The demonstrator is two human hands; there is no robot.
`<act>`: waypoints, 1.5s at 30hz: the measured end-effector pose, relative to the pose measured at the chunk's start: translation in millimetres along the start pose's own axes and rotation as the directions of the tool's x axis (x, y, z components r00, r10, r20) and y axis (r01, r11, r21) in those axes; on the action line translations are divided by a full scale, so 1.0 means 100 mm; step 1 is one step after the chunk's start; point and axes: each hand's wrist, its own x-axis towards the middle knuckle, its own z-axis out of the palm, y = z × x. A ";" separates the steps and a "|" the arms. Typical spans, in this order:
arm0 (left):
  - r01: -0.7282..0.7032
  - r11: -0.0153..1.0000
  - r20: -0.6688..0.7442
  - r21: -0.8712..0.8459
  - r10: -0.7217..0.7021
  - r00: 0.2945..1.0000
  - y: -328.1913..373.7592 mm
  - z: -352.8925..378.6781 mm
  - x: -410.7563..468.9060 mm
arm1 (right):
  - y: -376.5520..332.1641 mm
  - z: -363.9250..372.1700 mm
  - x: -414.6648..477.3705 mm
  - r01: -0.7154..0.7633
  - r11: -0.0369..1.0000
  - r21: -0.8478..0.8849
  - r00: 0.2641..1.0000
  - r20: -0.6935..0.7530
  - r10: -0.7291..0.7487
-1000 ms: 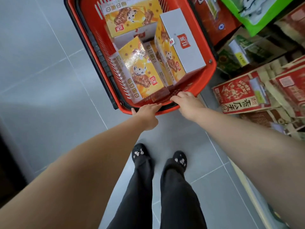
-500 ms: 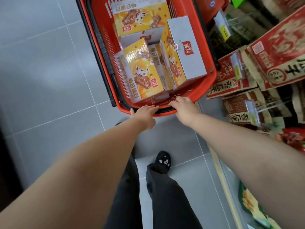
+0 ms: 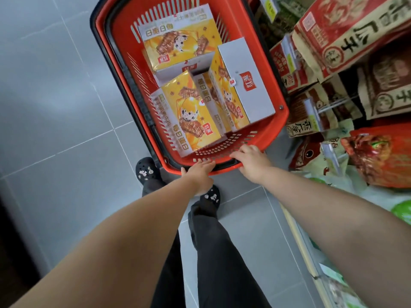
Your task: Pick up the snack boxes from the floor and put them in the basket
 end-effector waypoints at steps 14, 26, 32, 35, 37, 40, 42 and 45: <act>-0.043 0.999 -0.064 -0.032 0.041 0.997 0.52 -0.33 -0.57 | -0.15 -0.08 -1.07 -0.352 0.729 0.587 0.906 0.016 0.424; -0.554 0.813 0.024 0.178 0.559 0.829 1.28 -0.65 -1.89 | -1.44 -0.28 -2.47 0.380 -0.360 0.852 0.200 0.305 0.931; -0.676 0.728 0.263 0.117 0.634 0.727 1.17 -0.07 -2.55 | -2.40 0.01 -3.24 0.671 -0.403 0.622 0.052 0.503 0.863; -0.724 0.668 0.390 0.172 0.629 0.672 1.02 0.33 -2.83 | -2.86 0.27 -3.56 0.783 -0.354 0.512 -0.021 0.590 0.807; -0.743 0.641 0.441 0.193 0.620 0.649 0.93 0.58 -2.98 | -3.15 0.47 -3.74 0.839 -0.311 0.446 -0.057 0.640 0.766; -0.756 0.613 0.531 0.231 0.571 0.626 0.71 1.00 -3.24 | -3.62 0.84 -4.02 0.892 -0.266 0.366 -0.088 0.716 0.692; -0.776 0.575 0.584 0.258 0.547 0.600 0.52 1.33 -3.43 | -3.92 1.11 -4.19 0.918 -0.233 0.320 -0.103 0.762 0.639; -0.803 0.530 0.633 0.273 0.529 0.565 0.26 1.80 -3.65 | -4.28 1.47 -4.41 0.942 -0.198 0.272 -0.112 0.807 0.580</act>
